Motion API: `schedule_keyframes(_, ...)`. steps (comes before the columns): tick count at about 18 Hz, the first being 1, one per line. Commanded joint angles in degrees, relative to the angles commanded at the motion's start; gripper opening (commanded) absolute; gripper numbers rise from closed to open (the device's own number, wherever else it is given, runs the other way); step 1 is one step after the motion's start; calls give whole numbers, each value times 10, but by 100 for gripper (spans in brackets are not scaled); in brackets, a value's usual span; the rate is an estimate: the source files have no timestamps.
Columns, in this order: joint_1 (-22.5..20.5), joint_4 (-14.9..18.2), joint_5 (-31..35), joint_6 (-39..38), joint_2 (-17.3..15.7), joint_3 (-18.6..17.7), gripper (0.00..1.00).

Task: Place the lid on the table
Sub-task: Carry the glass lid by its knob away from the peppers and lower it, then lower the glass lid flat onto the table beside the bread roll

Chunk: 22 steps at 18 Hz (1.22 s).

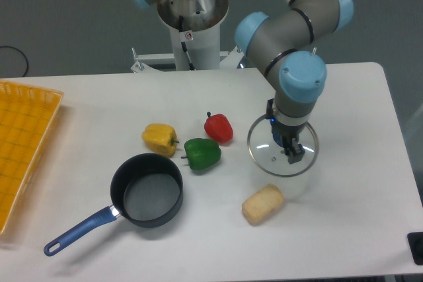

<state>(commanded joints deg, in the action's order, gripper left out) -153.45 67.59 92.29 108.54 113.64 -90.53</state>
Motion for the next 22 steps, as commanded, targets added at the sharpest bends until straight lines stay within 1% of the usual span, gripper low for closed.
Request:
schedule_keyframes(3,-9,-3,0,14,10,3,63)
schedule_keyframes(13,-16,-33,2,16,38,10,63)
schedule_keyframes(16,-15,-49,2,16,49,8,63)
schedule_keyframes(22,-20,-55,1,31,64,8,63)
